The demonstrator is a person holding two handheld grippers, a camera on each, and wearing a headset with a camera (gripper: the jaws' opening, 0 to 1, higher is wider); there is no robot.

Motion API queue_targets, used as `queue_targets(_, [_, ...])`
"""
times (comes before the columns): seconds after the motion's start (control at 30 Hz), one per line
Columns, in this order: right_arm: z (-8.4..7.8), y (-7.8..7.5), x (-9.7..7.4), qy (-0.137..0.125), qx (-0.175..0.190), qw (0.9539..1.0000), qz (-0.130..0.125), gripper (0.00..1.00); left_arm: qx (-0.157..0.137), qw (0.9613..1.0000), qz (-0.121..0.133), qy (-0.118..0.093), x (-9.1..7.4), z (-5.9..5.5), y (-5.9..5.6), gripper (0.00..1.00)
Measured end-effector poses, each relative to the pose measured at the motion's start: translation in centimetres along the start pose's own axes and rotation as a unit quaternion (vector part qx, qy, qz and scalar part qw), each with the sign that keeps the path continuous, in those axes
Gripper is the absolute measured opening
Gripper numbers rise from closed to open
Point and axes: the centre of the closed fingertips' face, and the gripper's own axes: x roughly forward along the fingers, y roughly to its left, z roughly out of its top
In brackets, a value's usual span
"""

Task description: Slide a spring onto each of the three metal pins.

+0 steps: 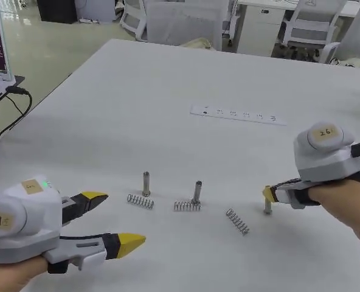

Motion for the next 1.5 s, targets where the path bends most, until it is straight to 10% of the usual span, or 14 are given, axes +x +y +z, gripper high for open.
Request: queue_targets(1.5, [-1.4,0.1,-0.8,0.009,-0.006,0.9999,-0.001,0.06,0.001,1.0,-0.004,0.007,0.0,-0.3,-0.2,0.64])
